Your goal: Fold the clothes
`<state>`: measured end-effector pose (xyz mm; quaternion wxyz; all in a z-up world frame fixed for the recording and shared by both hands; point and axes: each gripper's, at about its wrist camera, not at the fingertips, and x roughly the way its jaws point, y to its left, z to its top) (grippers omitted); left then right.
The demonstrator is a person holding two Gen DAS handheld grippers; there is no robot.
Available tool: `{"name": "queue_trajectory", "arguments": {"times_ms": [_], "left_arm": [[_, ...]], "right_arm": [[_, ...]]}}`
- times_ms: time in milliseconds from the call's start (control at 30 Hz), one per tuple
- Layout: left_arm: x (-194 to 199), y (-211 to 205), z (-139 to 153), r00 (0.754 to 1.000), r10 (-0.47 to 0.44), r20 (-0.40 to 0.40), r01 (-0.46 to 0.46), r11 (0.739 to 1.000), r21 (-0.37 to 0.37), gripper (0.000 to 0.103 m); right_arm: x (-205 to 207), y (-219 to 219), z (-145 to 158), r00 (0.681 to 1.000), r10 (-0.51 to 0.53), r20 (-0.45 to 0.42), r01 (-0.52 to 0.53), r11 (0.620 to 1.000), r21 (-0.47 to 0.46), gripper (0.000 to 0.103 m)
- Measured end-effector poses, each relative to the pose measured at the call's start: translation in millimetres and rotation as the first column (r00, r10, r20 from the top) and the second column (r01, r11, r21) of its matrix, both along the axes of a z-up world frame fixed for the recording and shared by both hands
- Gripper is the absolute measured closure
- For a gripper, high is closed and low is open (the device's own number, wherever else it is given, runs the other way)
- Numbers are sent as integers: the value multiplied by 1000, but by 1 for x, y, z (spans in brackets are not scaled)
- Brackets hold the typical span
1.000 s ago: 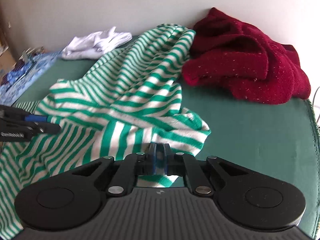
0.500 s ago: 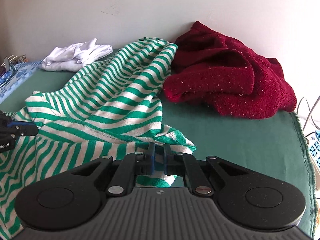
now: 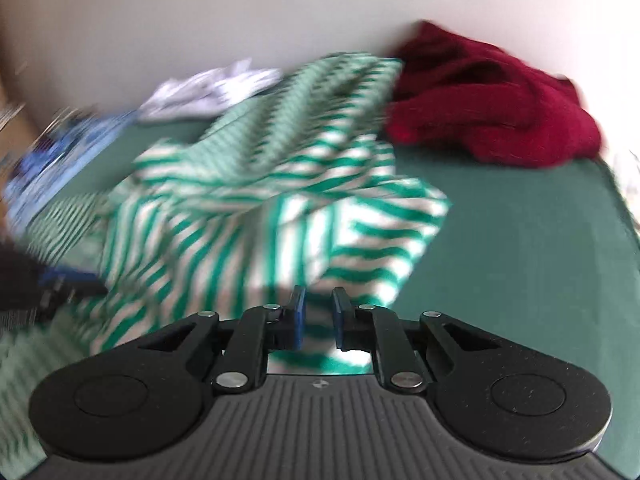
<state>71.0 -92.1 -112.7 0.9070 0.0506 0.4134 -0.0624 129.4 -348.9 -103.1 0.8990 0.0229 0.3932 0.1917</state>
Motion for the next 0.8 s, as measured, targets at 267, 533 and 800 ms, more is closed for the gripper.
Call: {"name": "queue_trajectory", "arguments": {"times_ms": [267,533,800], "left_arm": [[-26,6,16,998,66,2,-66,998,6,102],[-71,-18,29,1000,-8,25,11,992,-126,91],[-49,-65,6,994,-103,39,107,987,-123,88]], "right_arm": [[-35,14,4,983,179,-35,-177,982,68,76],[-11,19,38,991,133,-3,-132,983,125,83],[25,97,58,948,311,-61,-309,950,50,77]]}}
